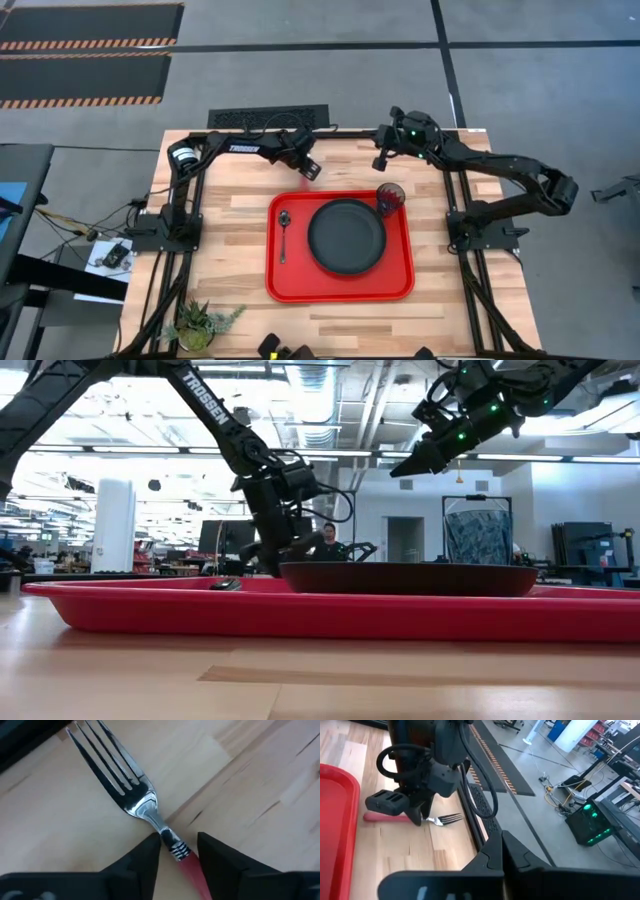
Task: Pick and place plate/cup/fork/spoon on tray
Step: Put the pink fork on the red serving tray to the left of the black plate
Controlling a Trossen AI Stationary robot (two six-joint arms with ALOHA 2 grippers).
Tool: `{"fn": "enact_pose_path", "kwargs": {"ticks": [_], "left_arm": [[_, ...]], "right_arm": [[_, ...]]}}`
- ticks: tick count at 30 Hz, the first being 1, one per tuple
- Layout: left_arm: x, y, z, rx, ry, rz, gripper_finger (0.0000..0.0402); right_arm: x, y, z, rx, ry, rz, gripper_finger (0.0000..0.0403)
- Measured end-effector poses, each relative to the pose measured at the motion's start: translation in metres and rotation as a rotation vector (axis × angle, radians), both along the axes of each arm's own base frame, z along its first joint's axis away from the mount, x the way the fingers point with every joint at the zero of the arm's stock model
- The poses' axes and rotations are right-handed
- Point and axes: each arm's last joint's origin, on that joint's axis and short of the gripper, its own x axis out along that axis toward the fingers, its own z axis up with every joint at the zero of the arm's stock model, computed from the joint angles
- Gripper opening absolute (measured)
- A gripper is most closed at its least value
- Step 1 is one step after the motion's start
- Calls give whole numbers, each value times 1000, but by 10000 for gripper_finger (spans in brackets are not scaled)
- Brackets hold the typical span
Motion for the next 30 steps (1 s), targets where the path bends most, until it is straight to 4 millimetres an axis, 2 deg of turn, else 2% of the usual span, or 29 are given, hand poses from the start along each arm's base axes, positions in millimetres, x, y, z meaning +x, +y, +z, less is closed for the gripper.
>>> {"fn": "enact_pose_path", "kwargs": {"ticks": [13,19,22,26,30], "left_arm": [[-12,6,-1,29,113,-126,55],[-16,4,7,28,126,-131,21],[-22,2,16,20,132,-119,21],[-30,-3,40,-21,102,-80,21],[-37,-18,64,-60,74,-27,21]], "right_arm": [[-2,1,-6,57,38,-8,4],[-2,2,-7,71,52,-10,4],[-2,2,-7,71,53,-10,4],[-2,1,-7,70,54,-16,4],[-3,1,-7,65,56,-30,4]]}}
